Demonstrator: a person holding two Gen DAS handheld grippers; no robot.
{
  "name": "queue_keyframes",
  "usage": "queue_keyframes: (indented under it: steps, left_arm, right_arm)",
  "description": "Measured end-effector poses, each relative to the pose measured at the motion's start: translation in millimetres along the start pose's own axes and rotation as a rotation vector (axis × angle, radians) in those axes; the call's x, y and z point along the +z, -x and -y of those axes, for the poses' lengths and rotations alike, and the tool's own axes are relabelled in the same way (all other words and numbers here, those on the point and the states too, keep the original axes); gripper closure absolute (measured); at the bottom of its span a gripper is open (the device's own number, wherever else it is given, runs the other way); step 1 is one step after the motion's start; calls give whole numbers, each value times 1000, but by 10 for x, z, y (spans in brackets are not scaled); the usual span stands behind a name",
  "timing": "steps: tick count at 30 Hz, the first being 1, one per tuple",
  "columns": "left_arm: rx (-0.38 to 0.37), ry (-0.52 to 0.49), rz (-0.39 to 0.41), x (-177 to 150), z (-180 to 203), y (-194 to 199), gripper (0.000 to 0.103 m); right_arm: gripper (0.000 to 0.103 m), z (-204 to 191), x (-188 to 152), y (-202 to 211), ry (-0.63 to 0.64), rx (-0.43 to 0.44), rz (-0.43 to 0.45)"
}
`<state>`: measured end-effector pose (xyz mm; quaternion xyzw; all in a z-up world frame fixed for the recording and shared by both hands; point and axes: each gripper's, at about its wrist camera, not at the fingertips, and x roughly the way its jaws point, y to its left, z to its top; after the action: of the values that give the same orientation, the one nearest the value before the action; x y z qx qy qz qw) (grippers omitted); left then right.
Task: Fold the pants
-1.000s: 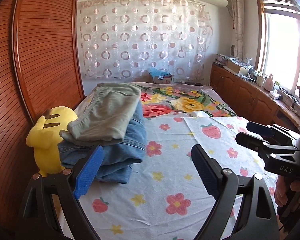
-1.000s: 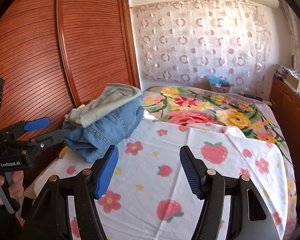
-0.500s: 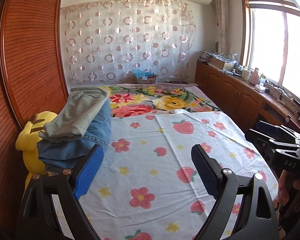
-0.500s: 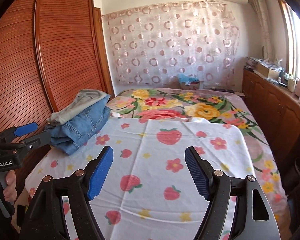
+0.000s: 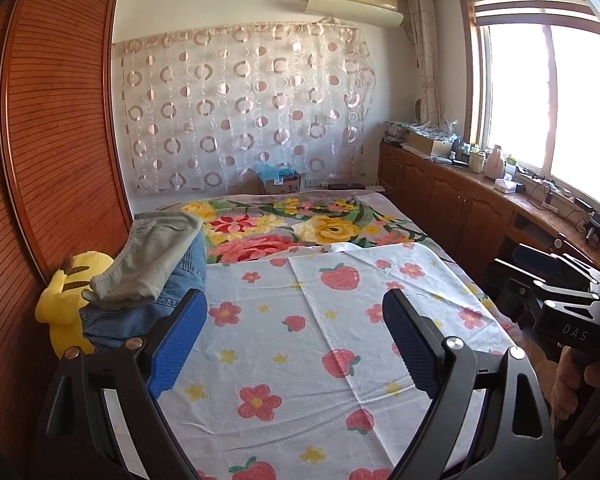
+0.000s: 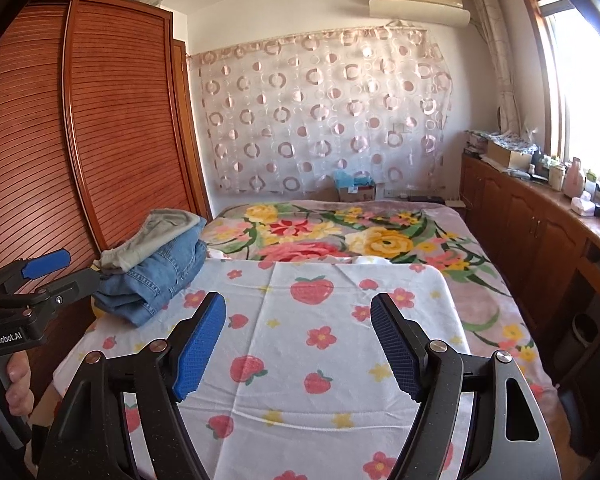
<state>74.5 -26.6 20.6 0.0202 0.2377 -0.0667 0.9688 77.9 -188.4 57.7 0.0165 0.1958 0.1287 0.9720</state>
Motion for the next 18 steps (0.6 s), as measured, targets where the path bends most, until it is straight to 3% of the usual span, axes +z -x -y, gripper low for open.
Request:
queue_keyframes:
  steps: [18]
  left_arm:
    - [36,22,66,41,-174,346,13]
  right_arm:
    - [26,-18,-303,355,-1,-5,103]
